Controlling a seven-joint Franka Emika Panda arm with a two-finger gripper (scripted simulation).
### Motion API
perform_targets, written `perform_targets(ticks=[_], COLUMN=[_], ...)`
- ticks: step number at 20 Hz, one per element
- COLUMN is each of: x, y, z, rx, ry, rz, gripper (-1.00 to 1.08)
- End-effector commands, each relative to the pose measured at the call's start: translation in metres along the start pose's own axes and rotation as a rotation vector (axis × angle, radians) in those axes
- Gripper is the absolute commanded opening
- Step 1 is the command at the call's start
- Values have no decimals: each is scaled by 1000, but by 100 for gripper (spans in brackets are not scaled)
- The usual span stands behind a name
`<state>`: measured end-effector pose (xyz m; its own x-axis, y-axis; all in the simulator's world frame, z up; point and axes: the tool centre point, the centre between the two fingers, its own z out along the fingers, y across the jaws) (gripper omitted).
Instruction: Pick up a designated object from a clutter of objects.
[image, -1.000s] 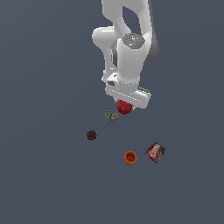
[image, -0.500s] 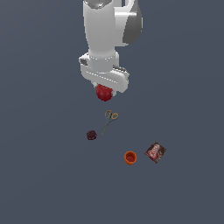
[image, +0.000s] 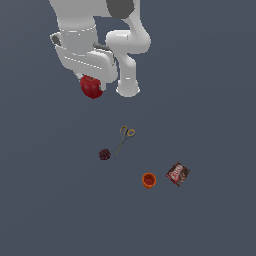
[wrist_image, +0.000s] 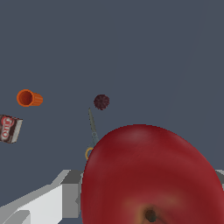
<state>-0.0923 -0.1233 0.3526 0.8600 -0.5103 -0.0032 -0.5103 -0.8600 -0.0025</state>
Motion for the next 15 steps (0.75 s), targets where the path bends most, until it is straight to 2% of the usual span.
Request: perform_targets(ticks=[1,8,15], x=[9,25,30], y=[17,45,52], z=[-17,-46,-53], rx=[-1,-2,-3], ry=[2,3,3], rz=[-1,-1,-2], gripper=[-100,-100,-100])
